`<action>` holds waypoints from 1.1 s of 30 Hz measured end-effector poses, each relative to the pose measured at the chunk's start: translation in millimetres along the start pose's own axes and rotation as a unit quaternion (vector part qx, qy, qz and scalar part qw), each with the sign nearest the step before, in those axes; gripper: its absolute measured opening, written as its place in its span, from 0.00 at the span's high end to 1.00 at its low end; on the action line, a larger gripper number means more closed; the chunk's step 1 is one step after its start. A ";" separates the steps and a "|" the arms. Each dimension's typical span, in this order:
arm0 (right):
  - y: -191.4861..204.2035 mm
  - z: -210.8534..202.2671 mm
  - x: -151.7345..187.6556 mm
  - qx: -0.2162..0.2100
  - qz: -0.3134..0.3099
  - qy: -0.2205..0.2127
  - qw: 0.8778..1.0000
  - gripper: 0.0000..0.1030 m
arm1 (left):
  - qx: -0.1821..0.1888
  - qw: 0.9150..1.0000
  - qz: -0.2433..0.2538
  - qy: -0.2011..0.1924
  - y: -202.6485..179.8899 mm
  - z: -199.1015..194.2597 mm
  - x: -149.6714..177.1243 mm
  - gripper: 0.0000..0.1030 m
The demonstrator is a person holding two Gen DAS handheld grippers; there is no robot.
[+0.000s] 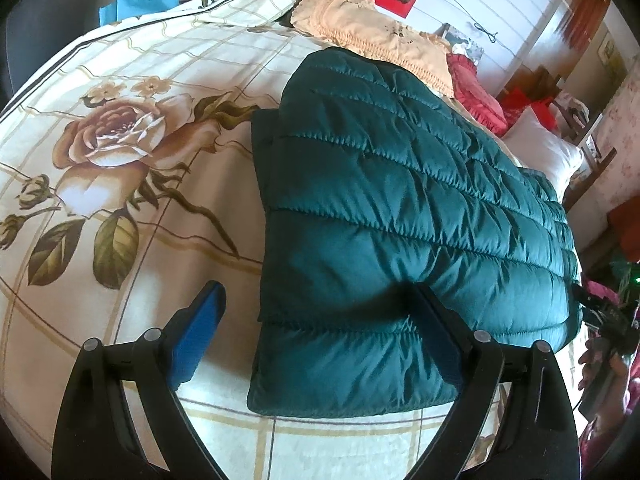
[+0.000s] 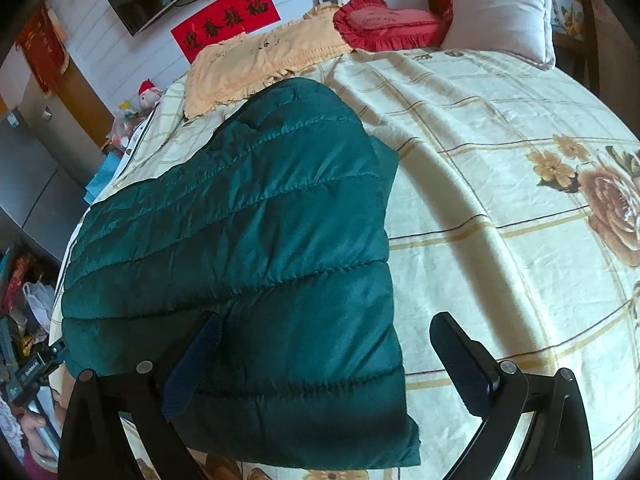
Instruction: Fold large clothes
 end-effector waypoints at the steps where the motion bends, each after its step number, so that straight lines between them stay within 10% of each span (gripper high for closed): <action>1: 0.6 1.8 -0.6 -0.003 0.001 0.001 1.000 0.00 | 0.001 1.000 -0.001 0.000 0.8 0.9 0.2 0.07; 33: 19.8 55.1 -8.8 -0.102 0.017 0.062 0.993 0.00 | 0.056 0.997 -0.057 0.024 -3.7 24.7 -1.6 0.00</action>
Point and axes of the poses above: each gripper's, at about its wrist camera, not at the fingertips, and z roughly the way its jaws point, y to its left, x to its underside, the point moved 4 cm from there along z, roughly the way its jaws point, and after that the axes turned 6 degrees about -y, right-handed, at the moved point
